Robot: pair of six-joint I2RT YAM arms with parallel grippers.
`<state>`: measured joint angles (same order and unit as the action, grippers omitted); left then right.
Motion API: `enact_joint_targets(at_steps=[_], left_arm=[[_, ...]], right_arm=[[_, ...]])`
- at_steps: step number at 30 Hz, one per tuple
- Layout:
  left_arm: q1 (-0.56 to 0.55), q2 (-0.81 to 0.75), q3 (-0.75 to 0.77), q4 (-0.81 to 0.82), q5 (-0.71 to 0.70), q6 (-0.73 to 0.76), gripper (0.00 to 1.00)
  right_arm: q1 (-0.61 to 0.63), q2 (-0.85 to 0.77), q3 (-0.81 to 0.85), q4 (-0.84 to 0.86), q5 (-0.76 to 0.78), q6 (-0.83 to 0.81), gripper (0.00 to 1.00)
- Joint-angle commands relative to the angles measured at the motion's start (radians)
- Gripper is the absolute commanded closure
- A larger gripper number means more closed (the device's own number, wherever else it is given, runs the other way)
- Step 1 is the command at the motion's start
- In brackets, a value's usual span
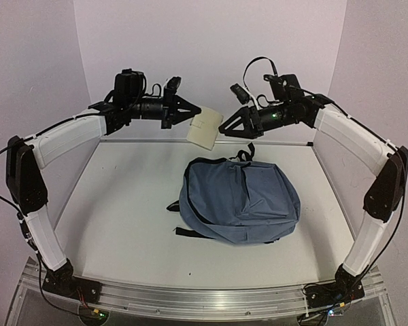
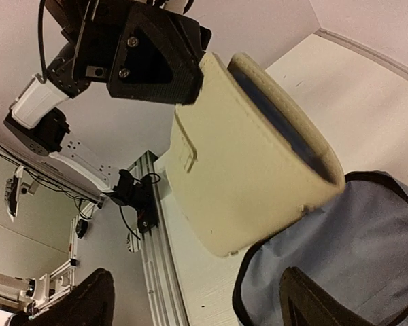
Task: Pack the student bag
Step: Pick up the personal item from the center of the board.
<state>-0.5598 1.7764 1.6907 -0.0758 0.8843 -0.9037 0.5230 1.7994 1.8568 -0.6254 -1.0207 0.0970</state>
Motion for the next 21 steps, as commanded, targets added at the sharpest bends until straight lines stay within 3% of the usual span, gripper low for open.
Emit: enact_joint_targets(at_steps=[1, 5, 11, 12, 14, 16, 21], left_arm=[[-0.026, 0.031, 0.062, 0.210, 0.077, -0.091, 1.00], [-0.038, 0.045, 0.070, 0.288, 0.099, -0.141, 1.00], [-0.045, 0.050, 0.068, 0.346, 0.115, -0.188, 1.00], [-0.047, 0.050, 0.070, 0.362, 0.121, -0.199, 1.00], [-0.046, 0.046, 0.076, 0.366, 0.121, -0.204, 1.00], [-0.046, 0.040, 0.079, 0.366, 0.119, -0.204, 1.00], [-0.047, 0.042, 0.093, 0.363, 0.131, -0.214, 1.00]], right_arm=[[0.002, 0.017, 0.049, 0.093, -0.082, 0.081, 0.23], [0.002, 0.017, 0.068, 0.120, -0.093, 0.107, 0.30], [0.002, 0.021, 0.075, 0.132, -0.091, 0.116, 0.49], [0.003, 0.020, 0.079, 0.133, -0.082, 0.117, 0.47], [-0.003, 0.020, 0.072, 0.133, -0.064, 0.116, 0.31], [-0.015, 0.020, 0.057, 0.133, -0.072, 0.119, 0.30], [-0.021, 0.004, 0.064, 0.138, -0.104, 0.117, 0.52]])
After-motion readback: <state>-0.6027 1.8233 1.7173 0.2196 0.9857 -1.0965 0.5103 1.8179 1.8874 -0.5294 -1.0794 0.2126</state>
